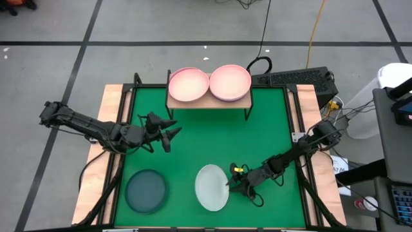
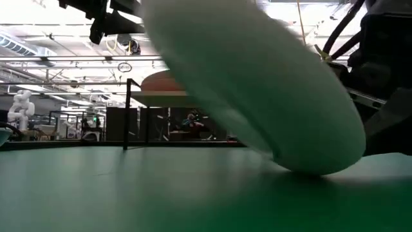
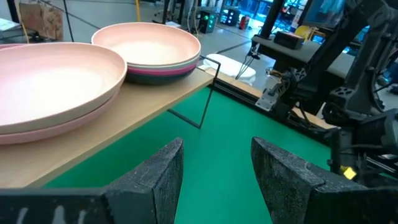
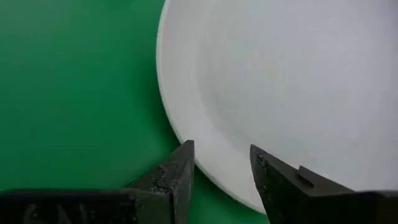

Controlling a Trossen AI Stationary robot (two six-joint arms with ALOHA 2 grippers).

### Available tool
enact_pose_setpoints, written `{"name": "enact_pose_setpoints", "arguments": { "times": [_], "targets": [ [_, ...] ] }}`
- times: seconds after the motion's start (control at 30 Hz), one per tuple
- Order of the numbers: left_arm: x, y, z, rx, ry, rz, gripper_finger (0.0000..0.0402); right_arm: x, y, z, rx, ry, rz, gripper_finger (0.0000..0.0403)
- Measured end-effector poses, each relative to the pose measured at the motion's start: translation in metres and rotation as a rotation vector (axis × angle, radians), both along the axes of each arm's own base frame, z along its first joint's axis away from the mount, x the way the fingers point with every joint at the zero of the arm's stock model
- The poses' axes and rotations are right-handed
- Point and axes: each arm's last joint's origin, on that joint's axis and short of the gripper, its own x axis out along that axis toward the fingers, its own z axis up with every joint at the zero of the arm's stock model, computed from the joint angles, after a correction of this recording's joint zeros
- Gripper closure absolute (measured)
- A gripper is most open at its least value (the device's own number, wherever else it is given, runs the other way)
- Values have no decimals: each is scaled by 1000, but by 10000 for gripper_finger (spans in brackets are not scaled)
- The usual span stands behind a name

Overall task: Place and stack plates onto a shelf
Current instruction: Stack the white plate on top of light brown plate on the shelf

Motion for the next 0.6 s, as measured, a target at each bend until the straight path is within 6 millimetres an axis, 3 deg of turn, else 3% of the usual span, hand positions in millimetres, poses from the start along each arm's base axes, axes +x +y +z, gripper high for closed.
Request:
{"name": "enact_pose_setpoints", "arguments": {
  "times": [0.2,0.47,0.6],
  "targets": [
    [0,0,0,-12,-5,0,209,-4,5,4,22,-5,11,261],
    [0,0,0,-23,-10,1,209,-11,13,30,82,-84,45,261],
    [0,0,0,-29,-12,2,209,-13,14,28,62,-64,56,261]
  ]
}}
